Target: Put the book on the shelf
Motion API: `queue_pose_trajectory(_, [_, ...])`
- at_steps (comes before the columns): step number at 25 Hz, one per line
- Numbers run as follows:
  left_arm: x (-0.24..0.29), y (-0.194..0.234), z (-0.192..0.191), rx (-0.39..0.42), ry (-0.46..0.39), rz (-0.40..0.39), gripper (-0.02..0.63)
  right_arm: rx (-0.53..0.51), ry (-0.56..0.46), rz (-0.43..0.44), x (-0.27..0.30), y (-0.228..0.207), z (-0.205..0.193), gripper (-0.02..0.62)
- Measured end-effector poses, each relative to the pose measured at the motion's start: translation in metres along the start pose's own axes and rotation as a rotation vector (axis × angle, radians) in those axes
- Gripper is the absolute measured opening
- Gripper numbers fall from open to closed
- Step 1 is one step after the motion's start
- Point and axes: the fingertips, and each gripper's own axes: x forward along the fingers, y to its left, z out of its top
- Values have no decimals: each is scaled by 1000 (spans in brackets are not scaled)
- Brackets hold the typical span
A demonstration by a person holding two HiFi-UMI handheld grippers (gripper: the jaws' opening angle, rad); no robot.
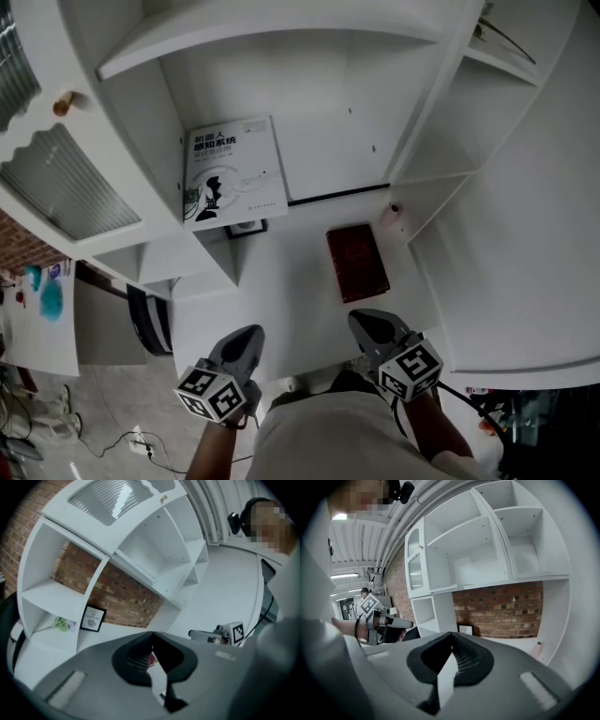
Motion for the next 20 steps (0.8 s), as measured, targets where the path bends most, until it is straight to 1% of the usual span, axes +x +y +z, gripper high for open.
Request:
queue_pose_trajectory(5, [27,-19,-19,-11,27,31,8,38,10,-32,-12,-41,-9,3])
queue_pose_trajectory(9, [58,-42,-31,-25,16,44,8,67,30,-57,-28,-85,-17,3])
queue_pose_trajectory(11, [77,-51,-39,-28,17,52,8,98,47,-76,-32,-110,-26,5])
queue_pose_trajectory(14, [106,-65,-55,-31,37,66,8,136,85,-89,-36,-146,-46,49])
queue_pose_trajectory(15, [116,-69,-60,-30,45,69,8,142,98,-92,-37,-158,-52,54])
queue_pose_trajectory(17, [134,-77,-71,-32,61,75,8,158,127,-87,-37,-180,-65,54])
queue_pose_trajectory(20, [160,-79,-92,-32,86,90,8,215,179,-47,-34,-211,-89,72])
